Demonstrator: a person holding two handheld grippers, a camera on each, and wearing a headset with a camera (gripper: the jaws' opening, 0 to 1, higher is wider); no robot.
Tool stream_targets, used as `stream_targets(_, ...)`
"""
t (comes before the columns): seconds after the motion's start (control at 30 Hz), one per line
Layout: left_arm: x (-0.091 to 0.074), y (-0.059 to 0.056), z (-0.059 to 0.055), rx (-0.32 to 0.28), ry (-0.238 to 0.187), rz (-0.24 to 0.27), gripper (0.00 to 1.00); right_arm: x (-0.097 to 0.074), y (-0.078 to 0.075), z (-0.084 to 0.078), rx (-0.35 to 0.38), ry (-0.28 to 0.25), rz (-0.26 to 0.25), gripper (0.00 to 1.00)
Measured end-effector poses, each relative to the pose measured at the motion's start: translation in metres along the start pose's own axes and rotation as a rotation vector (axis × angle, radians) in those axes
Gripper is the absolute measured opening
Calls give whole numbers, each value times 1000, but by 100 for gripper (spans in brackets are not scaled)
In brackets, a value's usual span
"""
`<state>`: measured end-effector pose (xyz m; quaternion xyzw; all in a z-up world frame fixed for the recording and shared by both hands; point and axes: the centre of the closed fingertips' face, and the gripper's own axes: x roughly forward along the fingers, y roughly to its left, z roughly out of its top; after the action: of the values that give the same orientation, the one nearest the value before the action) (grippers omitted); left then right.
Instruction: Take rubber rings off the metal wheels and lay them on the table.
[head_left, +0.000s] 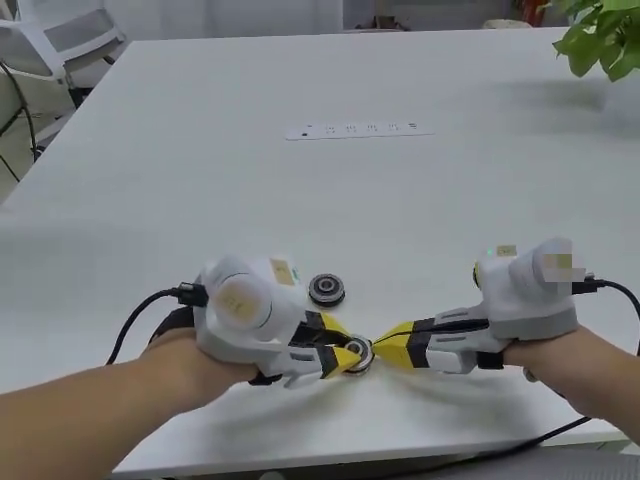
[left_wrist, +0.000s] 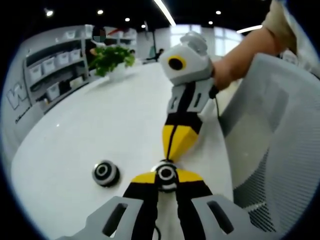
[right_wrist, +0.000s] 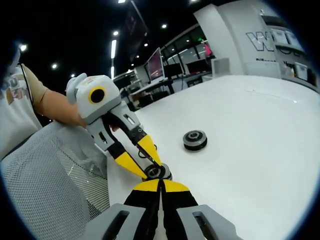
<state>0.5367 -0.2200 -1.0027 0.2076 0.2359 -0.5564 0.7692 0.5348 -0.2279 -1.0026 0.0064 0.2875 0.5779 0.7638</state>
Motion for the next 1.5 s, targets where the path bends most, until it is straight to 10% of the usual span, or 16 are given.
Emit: stream_targets(1.5, 0, -1, 1, 15, 2, -1, 13, 7, 14, 6, -41, -8, 66, 0)
